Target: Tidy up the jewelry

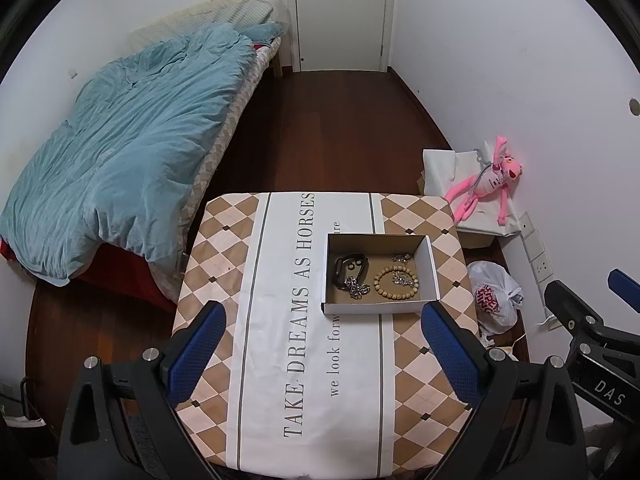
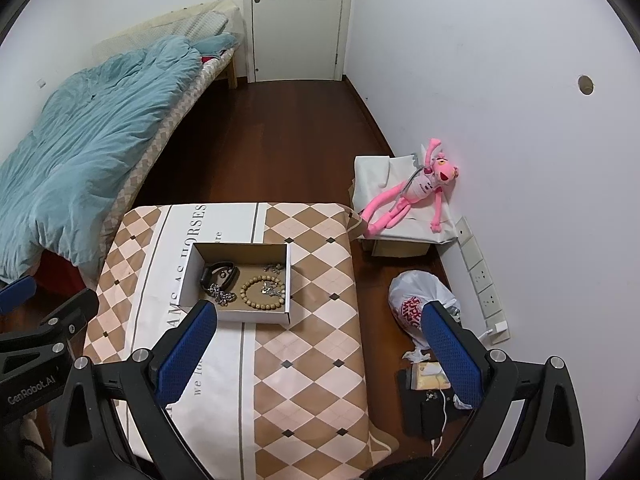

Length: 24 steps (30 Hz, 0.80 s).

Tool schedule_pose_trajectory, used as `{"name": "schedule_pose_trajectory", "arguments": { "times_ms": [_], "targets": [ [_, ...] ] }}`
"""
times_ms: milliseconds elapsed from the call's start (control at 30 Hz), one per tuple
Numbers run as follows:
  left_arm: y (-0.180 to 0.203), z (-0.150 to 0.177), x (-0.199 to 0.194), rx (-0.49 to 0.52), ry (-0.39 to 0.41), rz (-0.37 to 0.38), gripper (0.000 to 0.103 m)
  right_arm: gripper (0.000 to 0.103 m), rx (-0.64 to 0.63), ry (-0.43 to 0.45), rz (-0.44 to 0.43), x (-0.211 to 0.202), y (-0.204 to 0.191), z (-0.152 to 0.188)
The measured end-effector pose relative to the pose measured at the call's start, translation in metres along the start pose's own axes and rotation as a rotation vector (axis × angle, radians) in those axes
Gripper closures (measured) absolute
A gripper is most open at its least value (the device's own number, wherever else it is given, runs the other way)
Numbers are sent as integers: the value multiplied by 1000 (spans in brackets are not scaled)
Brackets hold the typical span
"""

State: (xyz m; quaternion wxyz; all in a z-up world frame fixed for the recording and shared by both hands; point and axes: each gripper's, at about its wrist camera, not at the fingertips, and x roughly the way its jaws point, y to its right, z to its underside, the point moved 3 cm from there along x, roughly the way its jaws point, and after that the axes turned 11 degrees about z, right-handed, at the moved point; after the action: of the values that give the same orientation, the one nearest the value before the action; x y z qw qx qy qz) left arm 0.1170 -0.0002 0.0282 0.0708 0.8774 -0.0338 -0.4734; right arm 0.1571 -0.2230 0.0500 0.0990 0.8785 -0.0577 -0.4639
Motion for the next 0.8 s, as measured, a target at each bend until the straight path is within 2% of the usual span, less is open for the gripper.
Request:
{"name": "schedule_pose_trajectory", "arguments": {
  "times_ms": [800],
  "targets": [
    [-4,2,-10,3,12,-20,3,0,-25,-12,-11,-6,-9,5]
  ]
}}
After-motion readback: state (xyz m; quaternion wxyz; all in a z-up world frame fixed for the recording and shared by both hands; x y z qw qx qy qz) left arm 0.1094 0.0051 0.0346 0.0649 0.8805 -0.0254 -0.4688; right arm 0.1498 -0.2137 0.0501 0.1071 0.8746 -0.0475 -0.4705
